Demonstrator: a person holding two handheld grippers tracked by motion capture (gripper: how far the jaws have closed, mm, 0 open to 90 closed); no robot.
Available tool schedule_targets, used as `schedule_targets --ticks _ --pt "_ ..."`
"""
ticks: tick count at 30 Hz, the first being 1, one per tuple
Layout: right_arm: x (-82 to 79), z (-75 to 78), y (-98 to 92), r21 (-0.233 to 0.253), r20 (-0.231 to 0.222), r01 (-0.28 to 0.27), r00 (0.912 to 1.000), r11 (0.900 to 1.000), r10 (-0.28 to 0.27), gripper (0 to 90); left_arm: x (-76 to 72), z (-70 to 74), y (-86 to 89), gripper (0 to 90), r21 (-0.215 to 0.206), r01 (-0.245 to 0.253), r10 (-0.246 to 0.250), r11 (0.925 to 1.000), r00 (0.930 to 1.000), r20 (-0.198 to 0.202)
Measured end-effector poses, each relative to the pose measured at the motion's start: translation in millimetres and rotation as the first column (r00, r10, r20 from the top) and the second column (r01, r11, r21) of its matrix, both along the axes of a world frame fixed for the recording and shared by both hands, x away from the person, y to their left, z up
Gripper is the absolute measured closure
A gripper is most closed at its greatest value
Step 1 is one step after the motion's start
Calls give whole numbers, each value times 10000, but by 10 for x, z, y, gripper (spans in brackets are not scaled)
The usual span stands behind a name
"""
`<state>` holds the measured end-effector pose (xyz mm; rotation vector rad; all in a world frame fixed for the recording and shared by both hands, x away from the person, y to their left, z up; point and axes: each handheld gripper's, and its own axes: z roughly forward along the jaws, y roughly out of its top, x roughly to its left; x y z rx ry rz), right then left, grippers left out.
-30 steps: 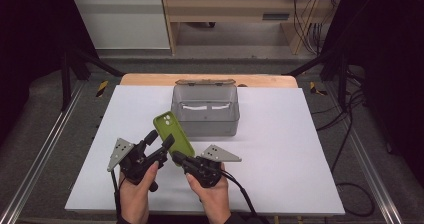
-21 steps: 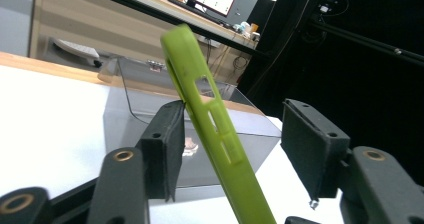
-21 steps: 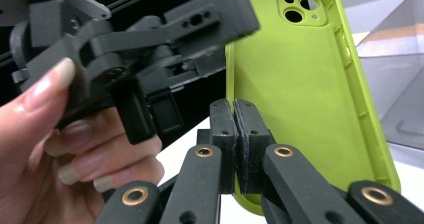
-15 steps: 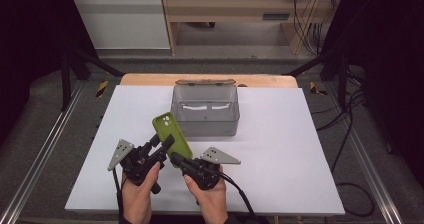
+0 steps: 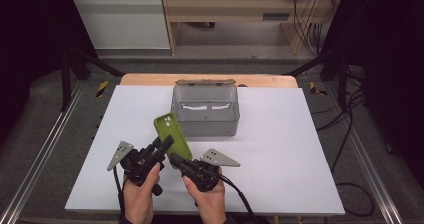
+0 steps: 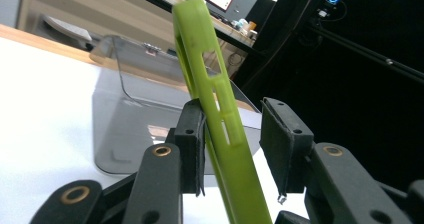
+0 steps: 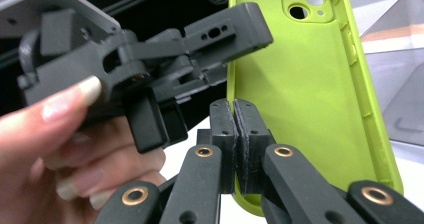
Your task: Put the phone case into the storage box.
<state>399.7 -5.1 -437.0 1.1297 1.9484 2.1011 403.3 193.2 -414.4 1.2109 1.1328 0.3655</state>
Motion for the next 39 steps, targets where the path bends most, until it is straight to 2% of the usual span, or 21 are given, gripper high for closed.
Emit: schedule_targets --ticks 5,7,13,22,28,33,39 --pt "-37 37 15 -121 324 100 9994 9999 -96 880 -27 -41 -28 677 -313 -44 42 9995 10000 -72" --pt "-41 35 16 -112 288 141 9995 9998 -138 879 -34 -41 -31 681 -383 -58 55 9992 10000 -75" --pt "-49 26 21 -190 307 271 9992 9995 -265 880 -50 -28 -17 687 -293 -259 260 9992 9997 37" --pt "-77 21 44 -250 378 465 9983 9986 -455 879 -51 -52 -17 713 -435 -203 206 9988 9998 60" --pt "-62 -19 82 -370 263 482 9985 9982 -472 879 -18 -119 16 721 -578 -111 96 9983 9996 -251" --pt "-64 -79 102 -537 219 493 9986 9973 -482 879 -14 -178 27 749 -1004 -15 -38 9949 9986 -527" --pt "-71 -85 81 -590 209 498 9986 9970 -486 878 -32 -169 1 767 -1019 43 -83 9948 9992 -391"
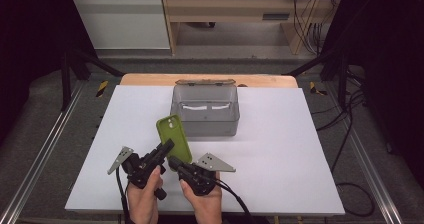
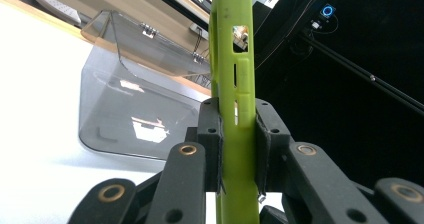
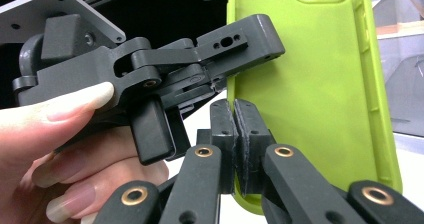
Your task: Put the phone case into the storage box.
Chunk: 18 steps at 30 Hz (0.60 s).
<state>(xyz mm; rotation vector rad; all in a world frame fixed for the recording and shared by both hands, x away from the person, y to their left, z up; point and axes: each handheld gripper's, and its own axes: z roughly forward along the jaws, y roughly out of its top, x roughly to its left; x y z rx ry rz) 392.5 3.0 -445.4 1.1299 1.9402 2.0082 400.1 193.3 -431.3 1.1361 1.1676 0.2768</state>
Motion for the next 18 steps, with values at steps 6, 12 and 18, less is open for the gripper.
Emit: schedule_targets --ticks 6,12,18 --pt "-3 2 3 23 70 -26 10000 10000 26 877 -9 3 2 768 12 -45 45 10000 9999 101" --pt "10 -17 6 22 60 -76 10000 10000 76 877 -10 -13 2 769 124 -103 102 9999 9999 84" --pt "32 -49 2 124 -62 -177 9998 9998 178 869 3 -31 8 770 206 -97 96 9997 9999 50"
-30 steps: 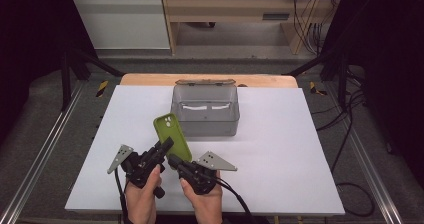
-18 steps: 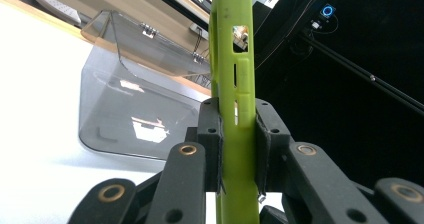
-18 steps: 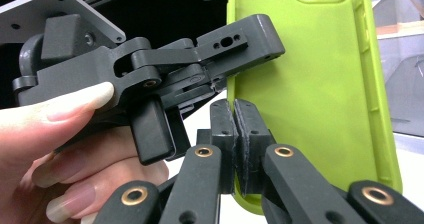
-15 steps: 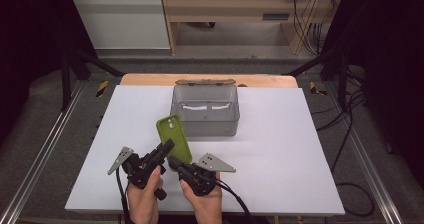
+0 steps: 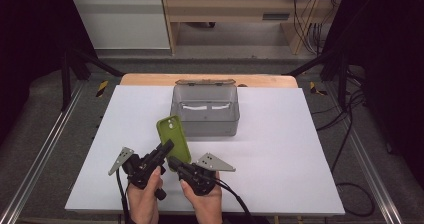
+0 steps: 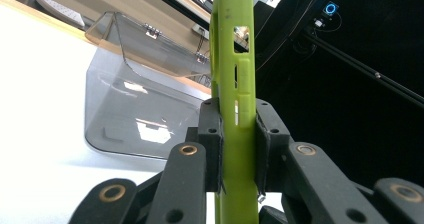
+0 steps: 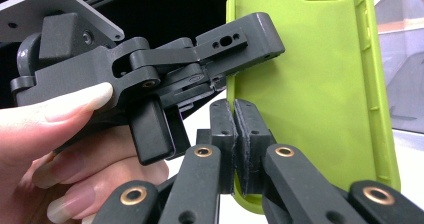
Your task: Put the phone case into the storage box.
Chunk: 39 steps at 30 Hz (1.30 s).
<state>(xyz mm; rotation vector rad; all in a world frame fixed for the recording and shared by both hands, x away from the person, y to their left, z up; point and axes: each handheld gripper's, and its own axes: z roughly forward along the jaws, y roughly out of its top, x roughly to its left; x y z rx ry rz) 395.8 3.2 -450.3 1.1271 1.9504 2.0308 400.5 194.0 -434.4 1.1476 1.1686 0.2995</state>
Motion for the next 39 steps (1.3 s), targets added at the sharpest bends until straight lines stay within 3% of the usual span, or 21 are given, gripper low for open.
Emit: schedule_targets --ticks 9,11,16,23,28,37,39 --pt "37 43 -91 -122 170 326 9993 9994 -324 784 40 -26 140 770 222 -608 605 9979 9981 130" --pt "71 61 -135 -820 432 798 9961 9934 -765 747 47 -28 170 770 319 -758 752 9966 9970 187" --pt "118 31 -222 -1369 276 1312 9913 9819 -1286 662 60 -47 204 770 532 -947 938 9941 9954 193" --pt "203 -8 -363 -1425 -138 1857 9818 9722 -1895 542 86 -73 255 770 587 -1125 1121 9919 9936 100" --pt "236 26 -442 -1428 159 2404 9705 9601 -2406 469 94 -60 320 770 534 -1341 1335 9895 9909 139" --pt "298 32 -522 -1452 219 2875 9576 9467 -2874 378 111 -50 407 770 491 -1614 1607 9857 9868 177" --pt "323 22 -518 -1637 304 2917 9563 9424 -2908 293 117 -53 420 770 537 -1628 1620 9852 9866 183"
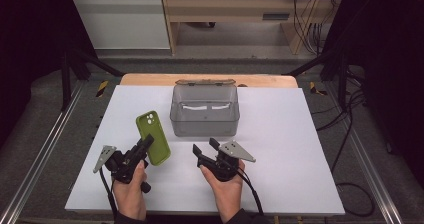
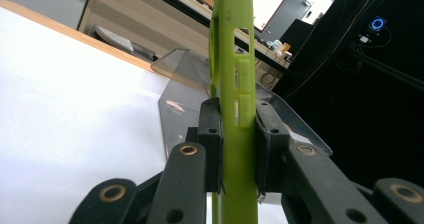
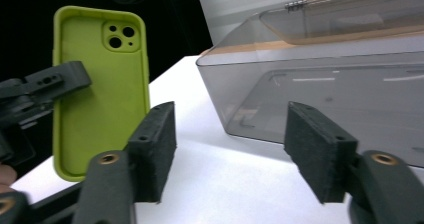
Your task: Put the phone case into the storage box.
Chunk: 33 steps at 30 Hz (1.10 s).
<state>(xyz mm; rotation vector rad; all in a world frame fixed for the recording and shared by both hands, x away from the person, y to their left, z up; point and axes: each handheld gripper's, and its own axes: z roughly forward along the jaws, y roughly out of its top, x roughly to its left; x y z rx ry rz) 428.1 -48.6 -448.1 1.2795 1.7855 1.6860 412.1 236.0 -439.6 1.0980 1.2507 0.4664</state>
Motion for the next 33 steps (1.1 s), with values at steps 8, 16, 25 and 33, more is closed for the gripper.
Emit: schedule_targets --ticks 8,16,25,33 --pt "95 -15 63 -709 -688 -1171 9913 9906 1122 139 -7 12 3 770 260 -57 55 9996 9999 96" --pt "131 -13 5 -1192 -815 -1421 9878 9826 1330 118 10 4 34 769 378 -184 180 9991 9998 94" --pt "95 39 -330 -2423 -606 -1127 9930 9636 1009 120 15 -3 19 769 708 -228 220 9972 9997 124" --pt "84 80 -811 -3039 328 173 9994 9526 -77 79 21 -2 45 770 726 -291 282 9969 9995 134"
